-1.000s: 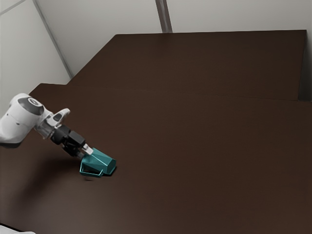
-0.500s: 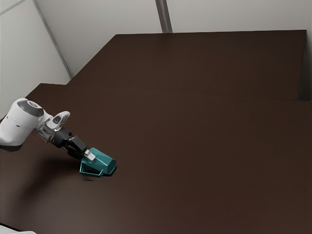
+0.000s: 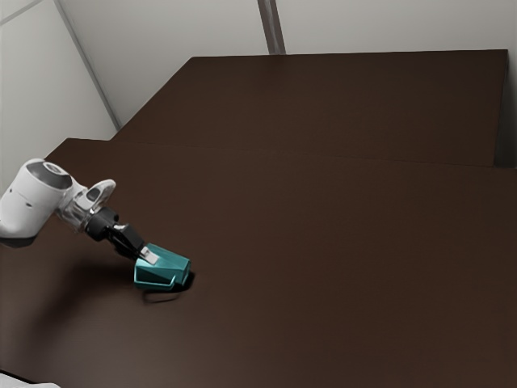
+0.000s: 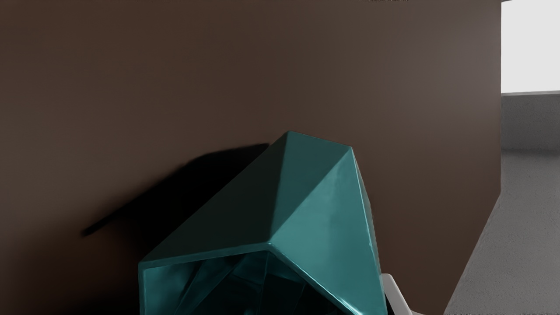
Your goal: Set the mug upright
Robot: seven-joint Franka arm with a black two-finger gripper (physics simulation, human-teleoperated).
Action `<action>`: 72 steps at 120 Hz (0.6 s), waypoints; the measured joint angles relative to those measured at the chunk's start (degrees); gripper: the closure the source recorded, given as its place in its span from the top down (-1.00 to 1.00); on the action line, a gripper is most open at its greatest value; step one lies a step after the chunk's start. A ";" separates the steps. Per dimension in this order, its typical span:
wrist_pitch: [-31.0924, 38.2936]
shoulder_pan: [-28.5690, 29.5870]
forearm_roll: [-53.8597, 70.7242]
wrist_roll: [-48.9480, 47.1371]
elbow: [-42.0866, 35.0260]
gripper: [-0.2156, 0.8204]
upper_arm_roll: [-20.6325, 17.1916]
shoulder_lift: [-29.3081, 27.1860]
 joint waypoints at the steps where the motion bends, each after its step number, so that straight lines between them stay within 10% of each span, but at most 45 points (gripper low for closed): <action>1: 0.01 -0.01 0.00 0.02 0.00 -0.84 -0.02 -0.07; 72: 9.97 0.27 6.37 -1.65 -1.26 -0.89 -9.61 -10.26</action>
